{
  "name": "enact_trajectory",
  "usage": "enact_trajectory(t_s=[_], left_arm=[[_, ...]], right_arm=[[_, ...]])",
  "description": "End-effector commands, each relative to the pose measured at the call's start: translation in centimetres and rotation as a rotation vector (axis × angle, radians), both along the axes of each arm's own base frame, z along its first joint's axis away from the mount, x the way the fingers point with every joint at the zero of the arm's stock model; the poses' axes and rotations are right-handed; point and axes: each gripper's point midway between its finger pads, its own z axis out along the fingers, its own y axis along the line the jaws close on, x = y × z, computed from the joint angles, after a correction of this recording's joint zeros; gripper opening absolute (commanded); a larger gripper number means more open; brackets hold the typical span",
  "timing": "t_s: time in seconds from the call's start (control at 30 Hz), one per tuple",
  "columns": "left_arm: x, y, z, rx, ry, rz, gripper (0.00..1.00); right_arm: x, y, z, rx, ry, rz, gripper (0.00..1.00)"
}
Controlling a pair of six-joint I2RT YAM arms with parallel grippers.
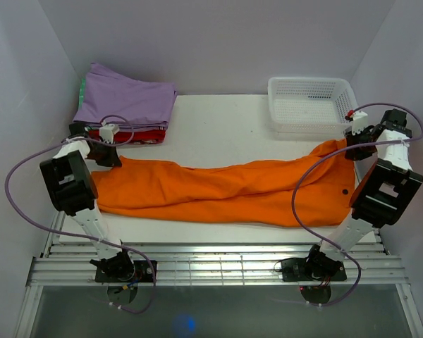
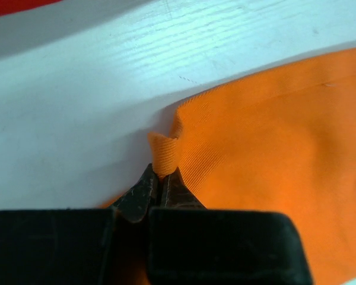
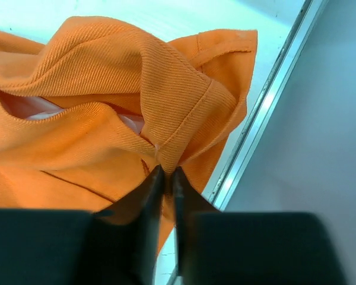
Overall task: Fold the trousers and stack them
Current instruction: Flatten the trousers out
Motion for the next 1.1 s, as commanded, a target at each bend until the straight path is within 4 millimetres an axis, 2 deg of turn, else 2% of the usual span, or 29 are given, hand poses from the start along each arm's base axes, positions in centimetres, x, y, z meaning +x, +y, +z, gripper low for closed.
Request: enact_trajectory(t_s=[0.0,0.07,0.1,0.17,0.2,0.23,0.3,0.33,0.4,0.43,0.5,0.57,0.63,0.7,0.73,0.77,0.8,0.83,0.87,0.9,0.93,1.0,1.03,1.07], left_arm=[[-0.7,0.4,8.4,0.014,-0.177,0.026,0.00],[-1.6,1.5,10.8,0.017,-0.233,0.060,0.00],[-2.2,1.7,13.4,0.039,-0.295,0.068,0.00],[-3.2,2.9,15.6,0.060,-0.354,0.099,0.00],[-3.9,3.2,17.8,0.087,-0.411,0.108,0.00],[-4.4,4.0,18.8,0.107,-0.438,0.132,0.00],[-5.2,4.4,20.3,0.123,-0.479,0.150,0.00],[-5.9,4.8,21.8,0.151,-0.521,0.167,0.00],[-6.5,4.9,22.8,0.155,-0.552,0.200,0.00],[-6.8,5.1,24.5,0.182,-0.609,0.215,0.00],[-7.1,5.3,25.2,0.194,-0.646,0.255,0.00],[-6.7,5.4,26.8,0.192,-0.716,0.285,0.00],[-5.7,5.9,27.3,0.155,-0.742,0.325,0.00],[-3.8,7.3,25.4,0.106,-0.689,0.368,0.00],[-2.9,8.1,25.8,0.106,-0.690,0.389,0.00],[-2.0,8.8,25.1,0.073,-0.661,0.424,0.00],[-0.6,9.9,22.5,0.036,-0.597,0.455,0.00],[0.5,10.7,23.0,0.032,-0.608,0.467,0.00],[1.4,11.1,22.3,0.003,-0.591,0.490,0.00],[2.7,11.8,20.2,-0.019,-0.549,0.507,0.00],[4.2,12.2,21.0,-0.013,-0.573,0.508,0.00],[6.4,12.3,20.5,-0.028,-0.567,0.510,0.01],[7.6,12.0,17.2,-0.052,-0.468,0.514,0.18],[9.0,12.8,18.9,-0.037,-0.496,0.522,0.30]], right_arm=[[-0.1,0.0,3.4,0.036,-0.111,-0.009,0.09],[-0.8,-0.8,4.1,0.049,-0.139,-0.025,0.08],[-1.1,-0.6,5.1,0.064,-0.169,-0.018,0.08],[-1.9,-1.9,6.0,0.068,-0.205,-0.043,0.08],[-2.3,-2.1,7.0,0.065,-0.231,-0.048,0.08],[-2.9,-2.6,7.4,0.085,-0.251,-0.061,0.08],[-3.6,-3.0,8.5,0.080,-0.285,-0.059,0.08],[-3.8,-3.0,8.8,0.087,-0.301,-0.057,0.08],[-4.7,-3.7,10.0,0.085,-0.336,-0.076,0.08],[-5.1,-4.0,10.4,0.098,-0.358,-0.083,0.08],[-5.5,-3.8,11.2,0.093,-0.385,-0.079,0.08],[-5.4,-3.4,11.1,0.110,-0.392,-0.087,0.08],[-4.1,-2.8,11.1,0.098,-0.399,-0.089,0.08],[-2.7,-2.6,10.4,0.083,-0.394,-0.093,0.08],[-2.2,-2.7,10.1,0.067,-0.388,-0.107,0.08],[-1.3,-1.7,9.7,0.077,-0.378,-0.105,0.08],[-0.6,-1.5,8.7,0.073,-0.364,-0.110,0.08],[0.8,-1.6,8.8,0.023,-0.384,-0.112,0.08],[1.5,-1.5,8.5,0.020,-0.386,-0.135,0.08],[2.3,-1.8,7.8,0.010,-0.381,-0.157,0.08],[3.7,-2.2,8.6,-0.033,-0.420,-0.173,0.08],[5.2,-2.5,7.5,-0.020,-0.406,-0.224,0.08],[6.4,-2.7,8.7,-0.043,-0.423,-0.233,0.14],[6.4,-2.4,8.0,-0.031,-0.373,-0.239,0.23]])
